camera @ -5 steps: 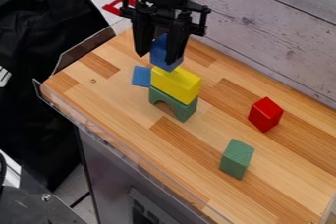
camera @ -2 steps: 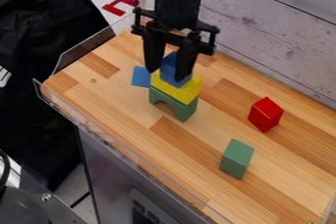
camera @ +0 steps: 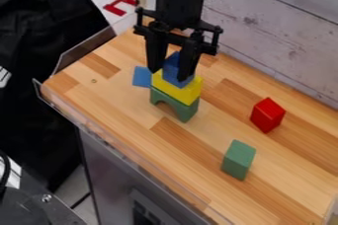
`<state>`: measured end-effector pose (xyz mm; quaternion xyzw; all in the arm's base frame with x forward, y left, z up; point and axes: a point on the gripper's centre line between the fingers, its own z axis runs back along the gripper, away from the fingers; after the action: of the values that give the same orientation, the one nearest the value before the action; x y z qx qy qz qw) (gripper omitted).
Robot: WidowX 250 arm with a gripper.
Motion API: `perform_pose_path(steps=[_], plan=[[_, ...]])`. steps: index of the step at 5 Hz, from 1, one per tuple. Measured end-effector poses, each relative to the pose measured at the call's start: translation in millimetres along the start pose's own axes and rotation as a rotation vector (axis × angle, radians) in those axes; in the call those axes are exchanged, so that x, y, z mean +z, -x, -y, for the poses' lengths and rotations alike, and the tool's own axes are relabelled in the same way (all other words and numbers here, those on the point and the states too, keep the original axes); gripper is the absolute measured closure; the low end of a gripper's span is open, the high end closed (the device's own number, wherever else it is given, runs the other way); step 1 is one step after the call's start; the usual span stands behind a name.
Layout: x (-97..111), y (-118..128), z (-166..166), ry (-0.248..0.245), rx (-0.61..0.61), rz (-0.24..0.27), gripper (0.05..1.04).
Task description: Put the blue block on top of yellow rectangular block
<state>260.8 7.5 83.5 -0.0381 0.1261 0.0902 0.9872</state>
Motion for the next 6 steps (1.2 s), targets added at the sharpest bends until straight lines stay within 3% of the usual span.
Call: perform_pose_path(steps=[1,2,3,4,5,6], plan=[[1.2,-0.5,-1.2,-0.005,0.009,0.004,0.495],[6.3,-1.5,-3.0,0.000,0.037,-0.001,0.178],[7.0,0.2,-2.2,0.002,0.068,-0.007,0.080],[40.7,6.7,4.2,0.004,0.086,0.097,0.084],[72.9,19.4,21.8,-0.030,0.036,0.180,0.084],[89.8,28.1,41.7,-0.120,-0.008,0.197,0.084]])
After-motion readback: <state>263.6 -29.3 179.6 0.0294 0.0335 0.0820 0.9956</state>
